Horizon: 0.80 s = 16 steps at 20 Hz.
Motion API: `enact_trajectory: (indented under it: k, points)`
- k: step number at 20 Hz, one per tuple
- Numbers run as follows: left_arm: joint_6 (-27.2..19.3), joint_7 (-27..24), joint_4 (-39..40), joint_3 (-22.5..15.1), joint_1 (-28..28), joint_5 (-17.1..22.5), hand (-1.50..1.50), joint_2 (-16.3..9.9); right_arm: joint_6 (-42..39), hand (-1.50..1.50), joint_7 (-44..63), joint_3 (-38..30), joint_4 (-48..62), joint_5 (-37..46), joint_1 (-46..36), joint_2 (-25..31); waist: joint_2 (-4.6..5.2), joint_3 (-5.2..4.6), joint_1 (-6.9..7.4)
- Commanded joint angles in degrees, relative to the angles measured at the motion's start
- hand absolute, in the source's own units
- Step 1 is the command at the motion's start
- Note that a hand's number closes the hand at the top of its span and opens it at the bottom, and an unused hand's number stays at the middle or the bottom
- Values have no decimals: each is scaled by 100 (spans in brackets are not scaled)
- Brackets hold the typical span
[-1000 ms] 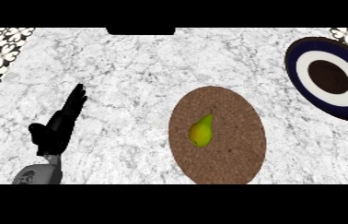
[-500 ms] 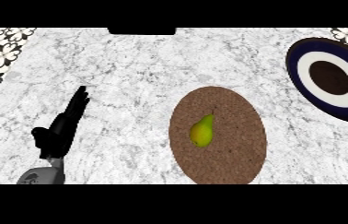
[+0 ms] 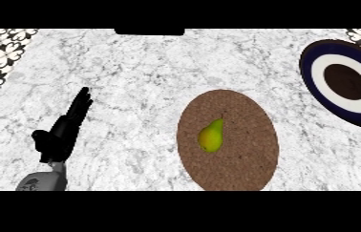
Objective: Pick the can from the placemat and place it in the plate
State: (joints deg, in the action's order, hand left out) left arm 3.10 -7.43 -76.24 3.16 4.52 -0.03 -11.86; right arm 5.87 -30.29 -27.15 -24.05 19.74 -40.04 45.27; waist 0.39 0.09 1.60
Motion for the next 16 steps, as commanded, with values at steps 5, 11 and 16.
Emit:
enact_trajectory:
  k: [5,11,16]
  points:
    - [205,189,18,154,164,171,0,-95,232,-150,735,41,877,80,-669,-197,21,2,14]
    - [87,32,53,66,118,-7,0,6,224,-150,199,-753,927,-771,-575,-407,9,7,-51]
    - [-15,-151,35,102,-166,-54,0,67,-634,-150,105,-1574,1104,-1607,-375,247,20,14,-62]
